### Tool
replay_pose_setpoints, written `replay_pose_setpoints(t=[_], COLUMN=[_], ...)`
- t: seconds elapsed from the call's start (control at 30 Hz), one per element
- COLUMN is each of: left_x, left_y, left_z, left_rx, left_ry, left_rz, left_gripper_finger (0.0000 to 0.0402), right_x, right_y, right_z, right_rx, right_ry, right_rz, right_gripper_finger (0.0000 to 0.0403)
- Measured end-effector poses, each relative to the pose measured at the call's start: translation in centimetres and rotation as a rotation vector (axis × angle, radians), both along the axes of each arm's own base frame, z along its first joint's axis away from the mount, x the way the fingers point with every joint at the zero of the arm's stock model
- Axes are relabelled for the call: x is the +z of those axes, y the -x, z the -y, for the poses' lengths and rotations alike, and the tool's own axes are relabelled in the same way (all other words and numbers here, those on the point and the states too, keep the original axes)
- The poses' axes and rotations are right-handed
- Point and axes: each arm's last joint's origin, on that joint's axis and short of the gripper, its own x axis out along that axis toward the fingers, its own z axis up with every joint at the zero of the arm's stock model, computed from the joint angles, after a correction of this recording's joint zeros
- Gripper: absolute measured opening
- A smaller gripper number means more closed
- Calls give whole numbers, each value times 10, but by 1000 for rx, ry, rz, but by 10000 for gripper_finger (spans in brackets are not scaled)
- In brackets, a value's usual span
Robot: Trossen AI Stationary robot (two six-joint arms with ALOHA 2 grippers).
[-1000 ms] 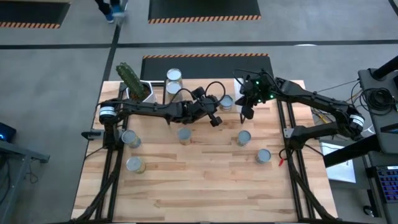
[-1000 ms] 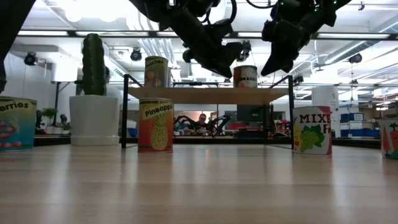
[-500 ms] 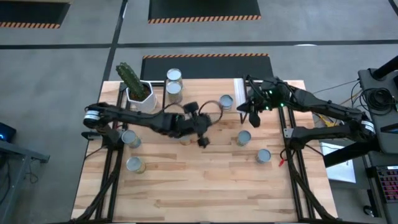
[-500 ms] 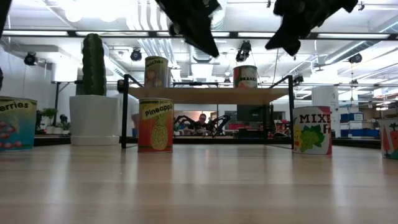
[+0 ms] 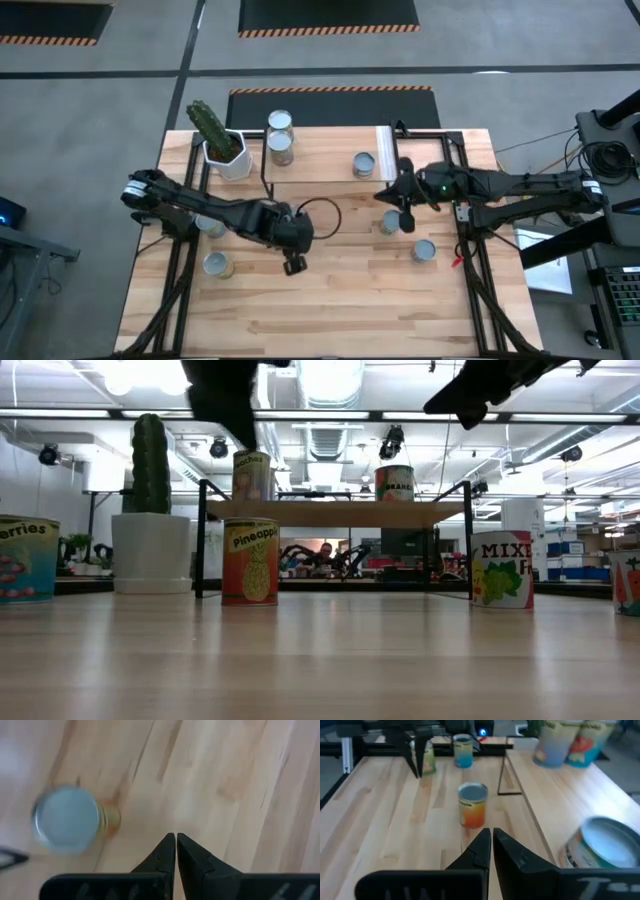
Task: Pick and place cans onto a shelf
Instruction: Put the canned pineapple on the shelf
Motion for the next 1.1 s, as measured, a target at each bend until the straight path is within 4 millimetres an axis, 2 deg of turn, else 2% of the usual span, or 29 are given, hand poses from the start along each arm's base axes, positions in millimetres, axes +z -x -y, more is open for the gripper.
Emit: replay_pose_setpoints(t=[0.17,0.33,0.5,0.7,0.9,1.1], left_x=[3,6,4,3,-19,-37], left_y=[8,9,7,7,0,-3], left_z=[6,5,0,-12,-23,-35], left_rx=[88,212,353,563,628,659], left_ry=[43,99,139,21,-7,-51], left_rz=[-12,9,23,105,89,78], left_gripper_finger=[15,62,143,255,331,367], right_x=[0,3,2,3,3,2], right_y=[-3,-1,-1,1,2,2], right_z=[-8,-8,-8,-8,-8,-8], right_rx=[53,54,65,69,69,70], right_ry=[62,73,96,106,107,106], right_rz=[58,71,61,56,56,52], right_gripper_finger=[9,9,9,9,9,9])
